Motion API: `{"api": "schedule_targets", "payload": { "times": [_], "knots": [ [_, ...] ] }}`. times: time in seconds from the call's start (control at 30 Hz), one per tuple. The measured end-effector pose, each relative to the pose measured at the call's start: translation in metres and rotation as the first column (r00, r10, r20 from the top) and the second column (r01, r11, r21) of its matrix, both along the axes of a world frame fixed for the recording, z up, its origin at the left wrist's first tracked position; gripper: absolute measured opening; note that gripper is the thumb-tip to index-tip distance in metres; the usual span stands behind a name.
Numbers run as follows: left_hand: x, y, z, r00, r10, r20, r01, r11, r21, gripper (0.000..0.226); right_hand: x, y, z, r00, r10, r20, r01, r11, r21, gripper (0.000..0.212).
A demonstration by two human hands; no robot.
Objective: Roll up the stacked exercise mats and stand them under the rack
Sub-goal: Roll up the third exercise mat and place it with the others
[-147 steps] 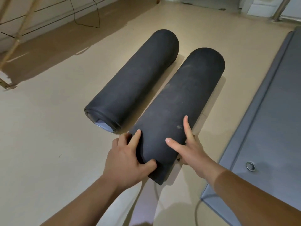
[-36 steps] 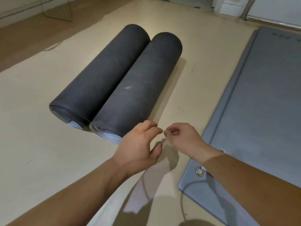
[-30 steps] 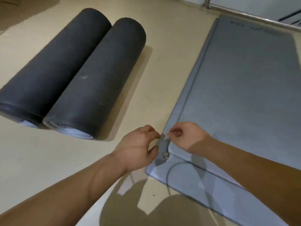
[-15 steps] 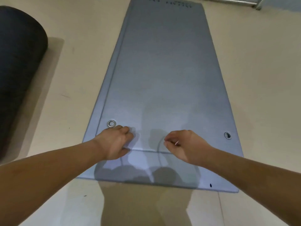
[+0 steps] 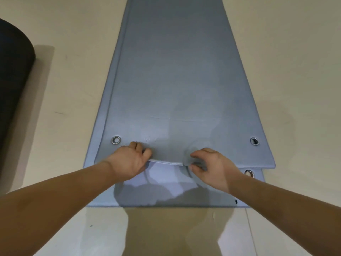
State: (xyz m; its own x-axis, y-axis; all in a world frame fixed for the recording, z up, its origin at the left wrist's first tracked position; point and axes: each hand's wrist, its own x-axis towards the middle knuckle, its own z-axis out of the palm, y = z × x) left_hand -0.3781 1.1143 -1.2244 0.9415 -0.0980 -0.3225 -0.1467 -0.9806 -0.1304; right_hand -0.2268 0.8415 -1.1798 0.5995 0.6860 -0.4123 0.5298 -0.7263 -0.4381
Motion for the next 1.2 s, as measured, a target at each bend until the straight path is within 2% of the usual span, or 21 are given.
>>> {"api": "schedule_targets", "payload": {
  "times": [0.07, 0.13, 0.2, 0.3, 0.37, 0.4, 0.43, 0.53, 0.6, 0.67, 0.73, 0.8, 0.83, 0.87, 0.9, 0.97, 1.0, 1.03, 1.07, 1.13, 1.2],
  "knots": [
    [0.006, 0.001, 0.021, 0.99, 0.033, 0.137, -0.02, 0.995, -0.098, 0.033, 0.001, 0.0, 0.001, 0.991, 0.073, 0.113, -0.072, 0.997, -0.014, 0.047],
    [0.01, 0.002, 0.044, 0.97, 0.088, 0.228, -0.051, 0.986, -0.162, 0.018, 0.004, 0.001, 0.003, 0.968, 0.107, 0.227, -0.111, 0.994, 0.008, 0.039],
    [0.012, 0.005, 0.06, 0.959, 0.147, 0.242, -0.104, 0.978, -0.182, 0.029, 0.009, 0.003, 0.01, 0.93, 0.084, 0.358, -0.111, 0.992, 0.056, 0.031],
    [0.01, -0.002, 0.091, 0.955, 0.202, 0.218, -0.169, 0.972, -0.162, 0.035, 0.014, 0.006, 0.033, 0.887, 0.101, 0.45, -0.144, 0.988, 0.062, 0.041],
    [0.003, -0.01, 0.112, 0.958, 0.245, 0.147, -0.219, 0.96, -0.173, 0.017, 0.012, 0.007, 0.054, 0.879, 0.148, 0.453, -0.179, 0.983, 0.026, 0.055],
    [-0.003, -0.014, 0.12, 0.957, 0.285, 0.052, -0.272, 0.946, -0.179, 0.008, 0.008, 0.005, 0.065, 0.874, 0.171, 0.455, -0.197, 0.98, 0.01, 0.056],
    [-0.011, -0.017, 0.129, 0.954, 0.299, -0.028, -0.299, 0.937, -0.179, 0.003, 0.002, 0.004, 0.076, 0.871, 0.194, 0.451, -0.214, 0.977, -0.008, 0.051],
    [-0.034, -0.018, 0.153, 0.927, 0.299, -0.226, -0.356, 0.89, -0.283, 0.014, -0.019, 0.001, 0.108, 0.884, 0.321, 0.34, -0.284, 0.946, -0.154, 0.03],
    [-0.045, -0.011, 0.171, 0.848, 0.29, -0.443, -0.457, 0.822, -0.338, 0.02, -0.029, 0.002, 0.129, 0.921, 0.355, 0.161, -0.323, 0.926, -0.196, 0.026],
    [-0.049, -0.005, 0.187, 0.781, 0.261, -0.568, -0.525, 0.767, -0.37, 0.023, -0.029, 0.008, 0.141, 0.949, 0.311, -0.045, -0.314, 0.931, -0.186, 0.031],
    [-0.041, 0.003, 0.193, 0.79, 0.272, -0.55, -0.524, 0.765, -0.374, 0.022, -0.022, 0.017, 0.141, 0.951, 0.261, -0.167, -0.289, 0.941, -0.178, 0.032],
    [-0.027, 0.009, 0.191, 0.85, 0.327, -0.413, -0.49, 0.778, -0.392, 0.014, -0.009, 0.025, 0.131, 0.958, 0.255, -0.13, -0.276, 0.943, -0.185, 0.026],
    [-0.021, 0.01, 0.187, 0.877, 0.376, -0.298, -0.47, 0.798, -0.378, 0.008, -0.003, 0.029, 0.124, 0.965, 0.246, -0.089, -0.259, 0.947, -0.192, 0.025],
    [-0.017, 0.006, 0.183, 0.908, 0.401, -0.122, -0.418, 0.841, -0.344, 0.013, 0.004, 0.034, 0.117, 0.968, 0.245, -0.055, -0.251, 0.946, -0.205, 0.025],
    [-0.015, -0.002, 0.177, 0.931, 0.357, 0.083, -0.317, 0.898, -0.304, 0.025, 0.01, 0.038, 0.111, 0.965, 0.261, -0.024, -0.26, 0.937, -0.232, 0.024],
    [-0.018, -0.032, 0.169, 0.931, 0.167, 0.325, -0.086, 0.965, -0.25, 0.049, 0.019, 0.047, 0.1, 0.935, 0.351, 0.059, -0.316, 0.895, -0.316, 0.016],
    [-0.022, -0.051, 0.165, 0.941, 0.099, 0.323, -0.032, 0.978, -0.208, 0.064, 0.023, 0.052, 0.097, 0.917, 0.383, 0.113, -0.326, 0.882, -0.341, 0.014],
    [-0.026, -0.066, 0.158, 0.967, 0.061, 0.246, -0.023, 0.988, -0.152, 0.083, 0.028, 0.055, 0.094, 0.904, 0.393, 0.167, -0.32, 0.883, -0.344, 0.017],
    [-0.027, -0.077, 0.152, 0.993, 0.082, 0.088, -0.075, 0.994, -0.082, 0.103, 0.033, 0.059, 0.091, 0.894, 0.391, 0.22, -0.306, 0.889, -0.341, 0.025],
    [-0.025, -0.082, 0.134, 0.961, 0.194, -0.197, -0.192, 0.981, 0.033, 0.128, 0.04, 0.064, 0.087, 0.87, 0.35, 0.348, -0.236, 0.914, -0.331, 0.04],
    [-0.016, -0.079, 0.121, 0.946, 0.25, -0.204, -0.248, 0.968, 0.038, 0.134, 0.039, 0.06, 0.089, 0.821, 0.258, 0.508, -0.161, 0.96, -0.229, 0.046]
  ]
}}
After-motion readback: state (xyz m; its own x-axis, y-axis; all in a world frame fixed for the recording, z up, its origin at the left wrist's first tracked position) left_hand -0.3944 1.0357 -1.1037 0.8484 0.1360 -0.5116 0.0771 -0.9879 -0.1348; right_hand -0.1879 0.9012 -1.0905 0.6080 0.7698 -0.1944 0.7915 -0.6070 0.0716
